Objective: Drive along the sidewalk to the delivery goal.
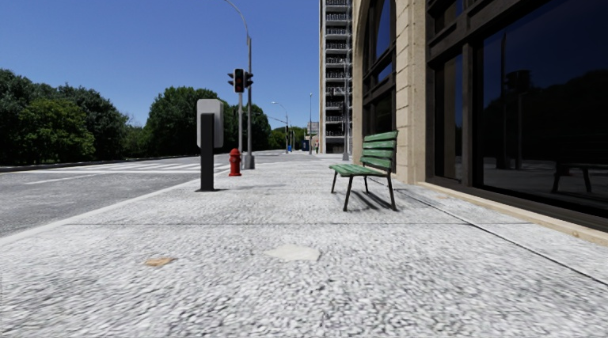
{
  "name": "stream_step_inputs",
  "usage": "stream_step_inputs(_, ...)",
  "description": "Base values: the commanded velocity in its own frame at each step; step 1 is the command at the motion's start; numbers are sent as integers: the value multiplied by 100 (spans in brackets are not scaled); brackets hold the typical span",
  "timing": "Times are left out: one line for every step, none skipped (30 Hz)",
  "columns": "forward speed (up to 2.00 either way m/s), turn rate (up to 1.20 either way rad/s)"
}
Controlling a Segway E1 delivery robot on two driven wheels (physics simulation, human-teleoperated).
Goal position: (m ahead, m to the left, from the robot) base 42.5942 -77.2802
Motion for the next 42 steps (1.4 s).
stream_step_inputs(200,0)
stream_step_inputs(200,0)
stream_step_inputs(200,0)
stream_step_inputs(200,0)
stream_step_inputs(200,0)
stream_step_inputs(200,0)
stream_step_inputs(200,0)
stream_step_inputs(200,0)
stream_step_inputs(200,0)
stream_step_inputs(200,0)
stream_step_inputs(200,0)
stream_step_inputs(200,0)
stream_step_inputs(200,0)
stream_step_inputs(200,0)
stream_step_inputs(200,0)
stream_step_inputs(200,0)
stream_step_inputs(200,0)
stream_step_inputs(200,0)
stream_step_inputs(200,0)
stream_step_inputs(200,0)
stream_step_inputs(200,0)
stream_step_inputs(200,0)
stream_step_inputs(200,0)
stream_step_inputs(200,0)
stream_step_inputs(200,0)
stream_step_inputs(200,0)
stream_step_inputs(200,0)
stream_step_inputs(200,0)
stream_step_inputs(200,0)
stream_step_inputs(200,0)
stream_step_inputs(200,0)
stream_step_inputs(200,0)
stream_step_inputs(200,0)
stream_step_inputs(200,0)
stream_step_inputs(200,0)
stream_step_inputs(184,0)
stream_step_inputs(142,0)
stream_step_inputs(142,0)
stream_step_inputs(102,0)
stream_step_inputs(87,0)
stream_step_inputs(82,0)
stream_step_inputs(78,14)
